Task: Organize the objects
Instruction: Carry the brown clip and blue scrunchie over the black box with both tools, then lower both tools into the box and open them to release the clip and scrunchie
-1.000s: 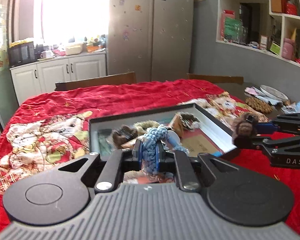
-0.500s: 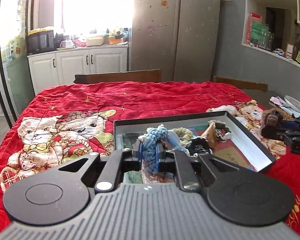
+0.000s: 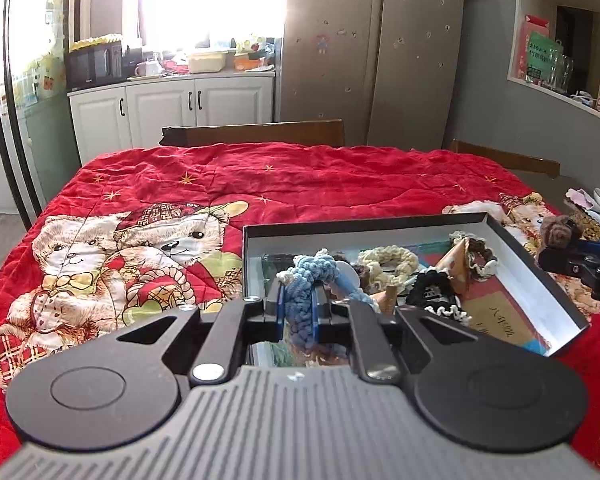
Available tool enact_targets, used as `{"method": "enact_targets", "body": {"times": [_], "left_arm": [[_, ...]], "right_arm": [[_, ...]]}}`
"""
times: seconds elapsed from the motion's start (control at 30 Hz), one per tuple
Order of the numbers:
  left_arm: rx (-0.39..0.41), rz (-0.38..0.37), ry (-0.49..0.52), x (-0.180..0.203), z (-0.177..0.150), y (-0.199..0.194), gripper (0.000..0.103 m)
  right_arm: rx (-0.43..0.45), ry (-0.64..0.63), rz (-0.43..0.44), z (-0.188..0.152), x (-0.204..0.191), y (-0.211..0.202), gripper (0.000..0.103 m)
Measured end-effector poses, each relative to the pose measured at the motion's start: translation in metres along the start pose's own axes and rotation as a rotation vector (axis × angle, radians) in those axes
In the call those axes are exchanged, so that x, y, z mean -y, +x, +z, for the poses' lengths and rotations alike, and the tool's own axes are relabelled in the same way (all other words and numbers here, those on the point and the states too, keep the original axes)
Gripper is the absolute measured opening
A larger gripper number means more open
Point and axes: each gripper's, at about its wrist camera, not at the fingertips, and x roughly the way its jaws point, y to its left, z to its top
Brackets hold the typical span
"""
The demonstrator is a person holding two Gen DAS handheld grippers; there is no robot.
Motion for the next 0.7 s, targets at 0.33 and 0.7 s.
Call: {"method": "enact_targets", "body": {"times": [0.33, 0.7], "left_arm": [[-0.017, 0.009, -0.001, 0.001, -0.006, 0.013, 0.015], [-0.041, 0.020, -0.001, 0.000, -0.013, 0.027, 0.015]], "right_arm": [[-0.033, 0.017, -0.015, -0.006, 0.005, 0.023, 0.036], [-0.057, 0.021, -0.024, -0.013, 0.004, 0.041, 0.036]]}}
